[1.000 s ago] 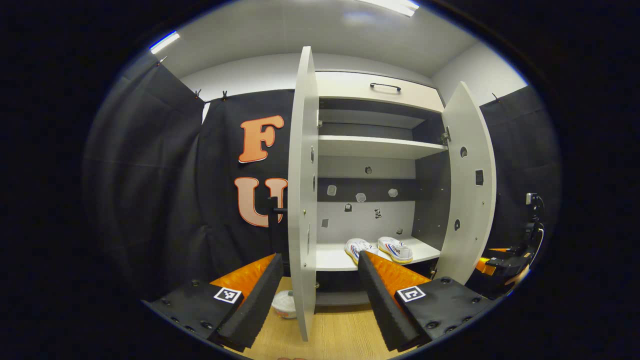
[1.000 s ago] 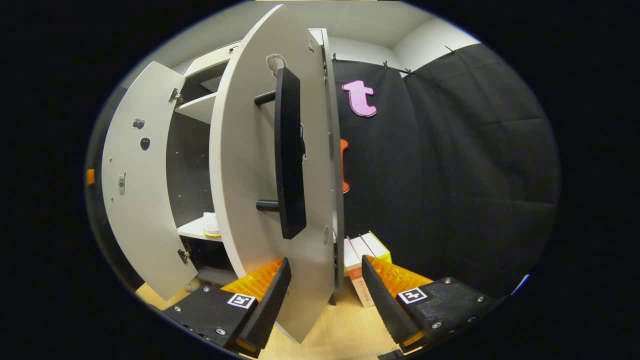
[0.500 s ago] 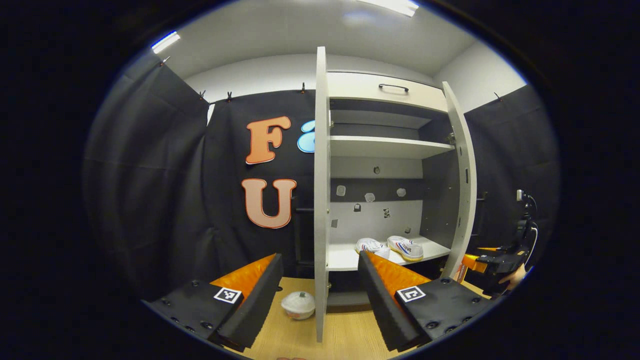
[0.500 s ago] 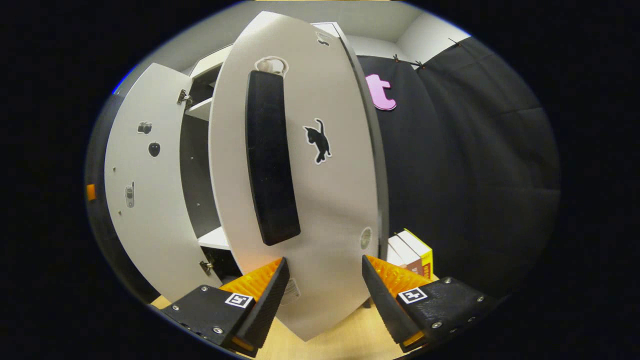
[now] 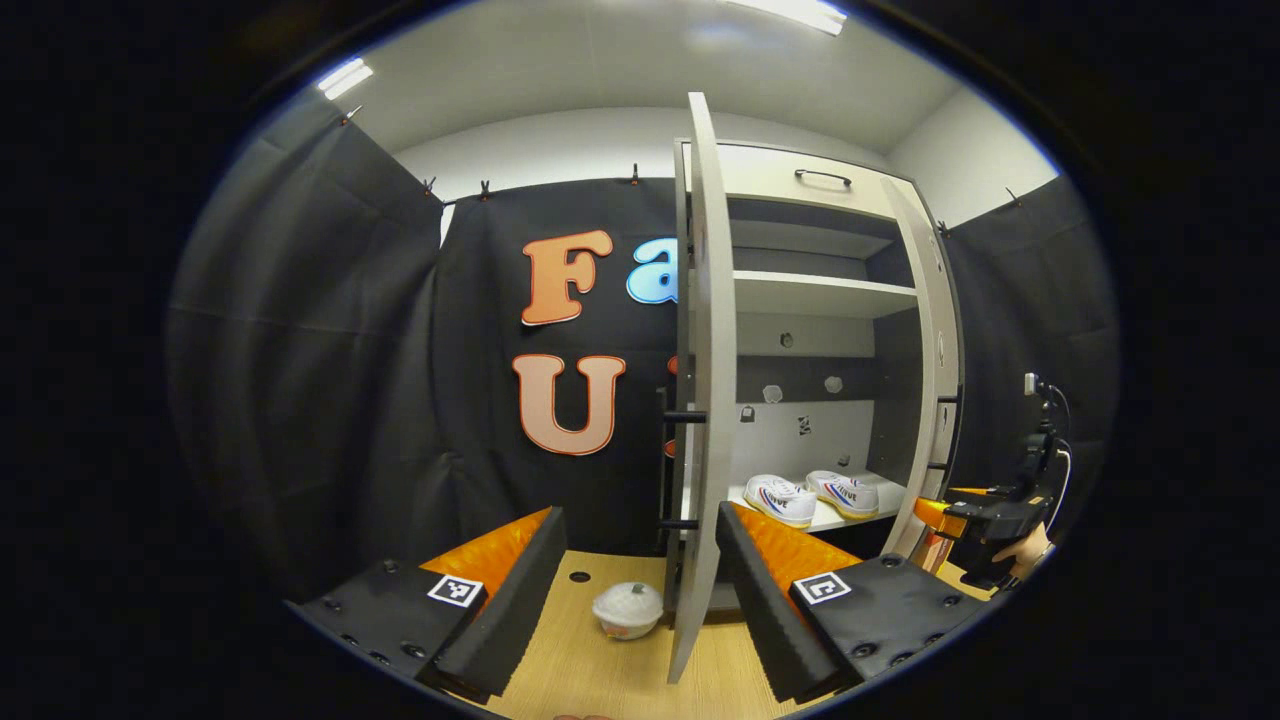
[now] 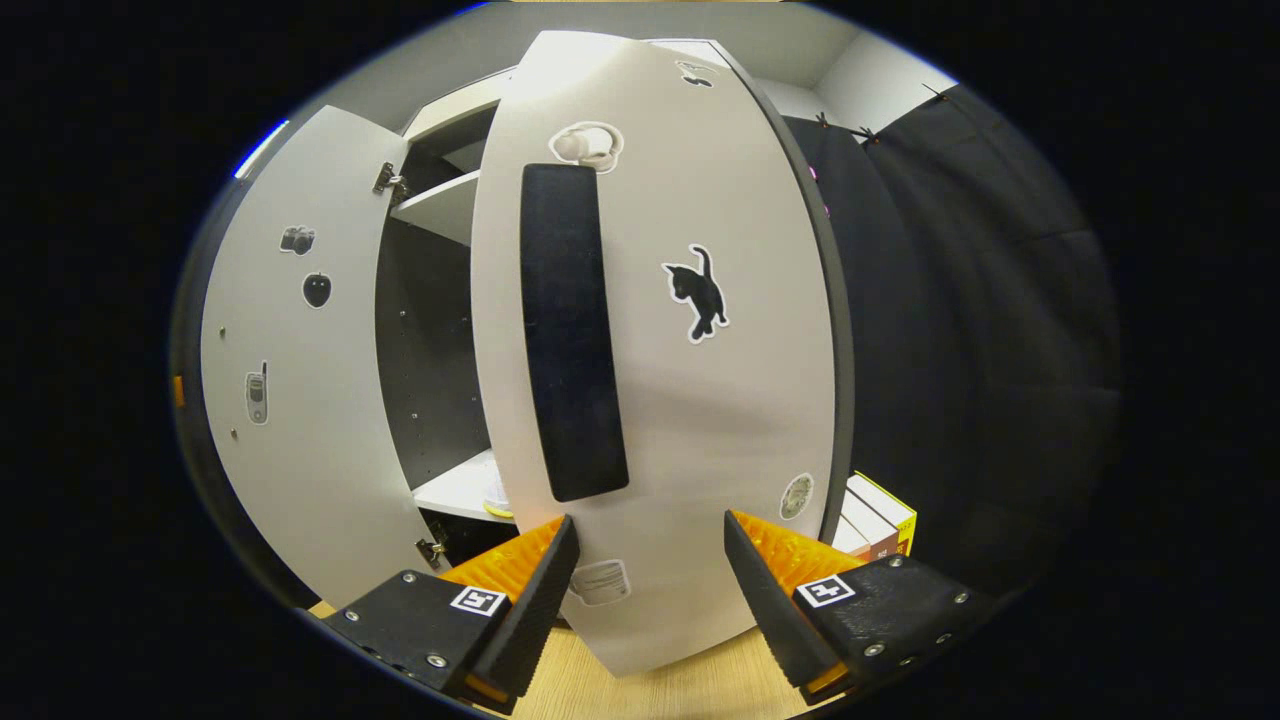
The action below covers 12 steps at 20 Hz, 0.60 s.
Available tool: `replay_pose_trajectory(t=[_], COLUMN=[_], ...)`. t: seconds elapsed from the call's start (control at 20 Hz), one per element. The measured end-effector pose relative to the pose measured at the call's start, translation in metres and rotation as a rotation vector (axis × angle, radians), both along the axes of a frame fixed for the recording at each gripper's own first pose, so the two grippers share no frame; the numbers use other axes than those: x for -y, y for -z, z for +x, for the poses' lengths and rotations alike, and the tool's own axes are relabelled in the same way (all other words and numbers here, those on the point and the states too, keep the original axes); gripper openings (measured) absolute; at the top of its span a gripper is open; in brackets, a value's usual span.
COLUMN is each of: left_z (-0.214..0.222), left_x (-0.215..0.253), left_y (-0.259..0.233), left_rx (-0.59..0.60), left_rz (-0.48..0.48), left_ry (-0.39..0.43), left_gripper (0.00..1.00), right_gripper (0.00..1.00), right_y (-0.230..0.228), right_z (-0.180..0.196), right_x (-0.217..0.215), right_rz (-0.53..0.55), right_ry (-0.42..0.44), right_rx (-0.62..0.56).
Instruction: Grab one shoe with the right hand and put it into the shoe cabinet, grab the other shoe with the left hand and put it into the shoe cabinet; then close the right door with the right hand and the left door with the left hand.
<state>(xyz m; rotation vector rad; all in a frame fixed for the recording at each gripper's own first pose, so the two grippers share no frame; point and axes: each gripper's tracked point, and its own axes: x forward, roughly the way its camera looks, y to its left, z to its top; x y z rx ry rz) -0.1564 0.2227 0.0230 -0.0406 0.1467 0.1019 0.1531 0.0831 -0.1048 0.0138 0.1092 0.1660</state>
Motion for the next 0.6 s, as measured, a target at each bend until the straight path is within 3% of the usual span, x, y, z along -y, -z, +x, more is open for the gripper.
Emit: replay_pose_trajectory(t=[0.6], left_z=[0.037], left_x=[-0.030], left_y=[0.070], left_rx=[-0.068], left_rz=[-0.014], left_ry=[0.019], left_gripper=[0.97], right_gripper=[0.90], right_y=[0.001], right_z=[0.039], right_x=[-0.017], right_rz=[-0.086], right_ry=[0.085], right_rx=[-0.002])
